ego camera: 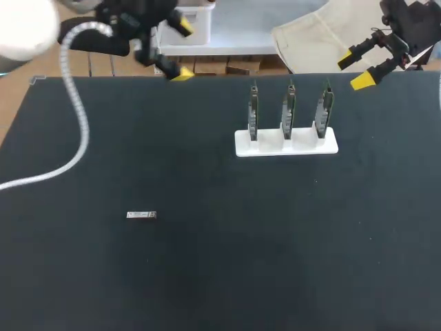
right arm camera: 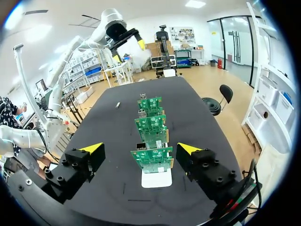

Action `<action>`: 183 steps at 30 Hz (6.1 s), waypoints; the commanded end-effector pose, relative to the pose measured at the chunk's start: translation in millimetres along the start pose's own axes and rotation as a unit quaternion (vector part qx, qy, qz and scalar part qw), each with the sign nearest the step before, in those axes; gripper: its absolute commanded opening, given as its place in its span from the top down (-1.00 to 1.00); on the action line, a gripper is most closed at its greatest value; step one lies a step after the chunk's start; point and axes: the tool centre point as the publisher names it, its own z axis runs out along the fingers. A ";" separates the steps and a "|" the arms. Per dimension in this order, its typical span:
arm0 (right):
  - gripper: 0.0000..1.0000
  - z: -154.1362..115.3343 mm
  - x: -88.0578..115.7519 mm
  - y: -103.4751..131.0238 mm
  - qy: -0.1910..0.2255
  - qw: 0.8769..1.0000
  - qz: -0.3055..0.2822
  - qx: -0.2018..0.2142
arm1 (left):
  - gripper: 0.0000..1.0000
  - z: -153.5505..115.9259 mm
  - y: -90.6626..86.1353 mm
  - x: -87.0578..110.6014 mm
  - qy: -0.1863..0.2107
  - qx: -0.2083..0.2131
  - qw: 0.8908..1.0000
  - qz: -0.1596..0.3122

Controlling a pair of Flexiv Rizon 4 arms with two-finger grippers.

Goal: Pick up the optical module with the left hand, and insert it into the network port with the right hand.

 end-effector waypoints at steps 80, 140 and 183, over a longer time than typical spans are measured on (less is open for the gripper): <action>-1.00 0.9 0.5 3.4 0.000 1.000 -0.001 0.004 | -1.00 15.1 -230.0 161.5 0.315 0.134 0.939 -0.027; -1.00 0.9 0.5 3.4 0.000 1.000 -0.001 0.004 | -1.00 71.7 -226.5 198.0 0.343 0.179 0.917 -0.094; -1.00 0.9 0.5 3.4 0.000 1.000 -0.001 0.004 | -1.00 83.6 -233.5 204.6 0.340 0.196 0.914 -0.102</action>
